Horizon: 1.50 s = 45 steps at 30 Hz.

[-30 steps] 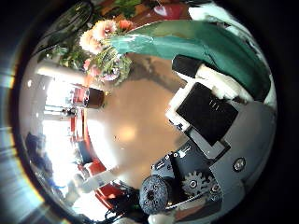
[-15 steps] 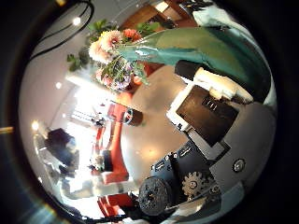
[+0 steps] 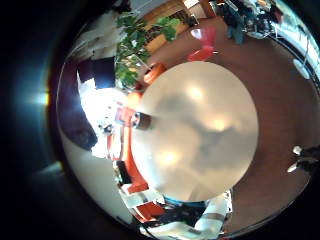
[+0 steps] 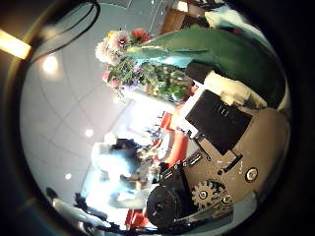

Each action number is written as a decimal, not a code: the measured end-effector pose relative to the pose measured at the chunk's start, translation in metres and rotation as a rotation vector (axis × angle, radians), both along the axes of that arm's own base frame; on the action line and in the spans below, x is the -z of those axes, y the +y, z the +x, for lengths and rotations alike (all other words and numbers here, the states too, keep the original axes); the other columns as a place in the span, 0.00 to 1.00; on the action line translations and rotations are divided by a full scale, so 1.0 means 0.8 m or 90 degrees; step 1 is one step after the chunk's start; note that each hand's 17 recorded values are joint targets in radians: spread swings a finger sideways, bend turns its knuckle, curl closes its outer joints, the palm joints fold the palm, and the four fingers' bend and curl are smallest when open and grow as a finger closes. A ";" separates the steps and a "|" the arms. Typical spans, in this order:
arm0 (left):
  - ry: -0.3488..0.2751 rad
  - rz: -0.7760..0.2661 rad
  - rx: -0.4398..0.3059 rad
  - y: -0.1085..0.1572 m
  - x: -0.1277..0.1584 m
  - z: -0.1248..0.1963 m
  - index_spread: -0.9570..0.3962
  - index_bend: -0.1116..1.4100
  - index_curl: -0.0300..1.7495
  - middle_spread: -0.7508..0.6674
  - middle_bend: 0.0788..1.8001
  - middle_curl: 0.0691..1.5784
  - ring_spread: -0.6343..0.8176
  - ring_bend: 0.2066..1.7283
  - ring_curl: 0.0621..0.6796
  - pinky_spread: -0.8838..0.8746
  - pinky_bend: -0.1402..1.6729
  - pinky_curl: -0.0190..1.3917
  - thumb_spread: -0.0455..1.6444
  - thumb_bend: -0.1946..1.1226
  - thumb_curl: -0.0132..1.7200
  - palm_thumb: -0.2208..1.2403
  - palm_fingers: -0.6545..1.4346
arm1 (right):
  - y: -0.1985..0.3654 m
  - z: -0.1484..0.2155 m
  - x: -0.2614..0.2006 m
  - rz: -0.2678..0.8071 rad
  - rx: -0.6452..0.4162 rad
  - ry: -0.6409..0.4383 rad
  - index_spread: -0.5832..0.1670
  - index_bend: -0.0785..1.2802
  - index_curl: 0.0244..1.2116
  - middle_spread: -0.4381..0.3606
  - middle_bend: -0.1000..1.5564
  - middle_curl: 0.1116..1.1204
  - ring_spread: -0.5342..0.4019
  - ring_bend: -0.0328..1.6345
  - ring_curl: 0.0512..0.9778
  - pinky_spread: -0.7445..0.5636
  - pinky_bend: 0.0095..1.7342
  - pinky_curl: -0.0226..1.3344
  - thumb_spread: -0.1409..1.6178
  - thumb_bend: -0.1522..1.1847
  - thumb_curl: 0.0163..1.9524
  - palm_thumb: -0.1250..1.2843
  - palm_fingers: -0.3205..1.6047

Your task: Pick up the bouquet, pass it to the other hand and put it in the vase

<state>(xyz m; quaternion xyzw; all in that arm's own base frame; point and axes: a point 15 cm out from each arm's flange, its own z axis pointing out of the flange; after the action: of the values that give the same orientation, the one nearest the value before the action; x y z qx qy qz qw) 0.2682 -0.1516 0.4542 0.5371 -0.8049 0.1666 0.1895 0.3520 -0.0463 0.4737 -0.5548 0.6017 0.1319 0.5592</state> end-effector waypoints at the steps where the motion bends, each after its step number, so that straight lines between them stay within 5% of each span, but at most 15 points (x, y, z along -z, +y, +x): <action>1: -0.004 -0.008 -0.010 0.002 0.000 0.006 0.74 0.19 0.22 0.73 0.08 0.19 0.75 0.19 0.23 0.76 0.18 0.22 0.72 0.13 0.18 0.33 0.45 | 0.010 0.002 -0.003 0.010 -0.014 -0.006 0.46 0.92 0.78 0.37 0.88 0.75 0.37 0.90 0.71 0.45 0.76 0.62 0.56 0.14 0.55 0.87 0.75; 25: -0.053 -0.388 -0.069 -0.015 -0.041 0.066 0.82 0.18 0.20 0.77 0.07 0.19 0.77 0.22 0.22 0.76 0.21 0.24 0.58 0.13 0.19 0.22 0.42 | 0.120 0.010 -0.004 0.175 -0.257 -0.034 0.48 0.94 0.74 0.38 0.89 0.72 0.37 0.91 0.71 0.44 0.72 0.71 0.56 0.11 0.62 0.87 0.75; 30: -0.033 -0.508 -0.074 -0.024 -0.070 0.073 0.83 0.18 0.19 0.76 0.07 0.20 0.76 0.23 0.22 0.76 0.21 0.24 0.59 0.13 0.19 0.26 0.42 | 0.133 -0.002 -0.003 0.187 -0.296 -0.042 0.48 0.95 0.74 0.38 0.89 0.72 0.37 0.91 0.71 0.44 0.71 0.72 0.56 0.11 0.63 0.87 0.75; 45: 0.047 -0.617 -0.037 -0.039 -0.087 0.080 0.84 0.18 0.19 0.78 0.08 0.20 0.77 0.23 0.21 0.77 0.21 0.25 0.56 0.13 0.20 0.24 0.40 | 0.185 -0.020 -0.001 0.198 -0.398 -0.041 0.49 0.95 0.73 0.38 0.89 0.71 0.37 0.91 0.71 0.43 0.69 0.75 0.56 0.11 0.64 0.86 0.75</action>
<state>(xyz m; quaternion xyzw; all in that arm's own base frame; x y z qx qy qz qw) 0.3323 -0.1831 0.5235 0.4148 -0.6123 0.5083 0.4413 0.3361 0.1015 0.4749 -0.6244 0.3573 0.3693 0.5883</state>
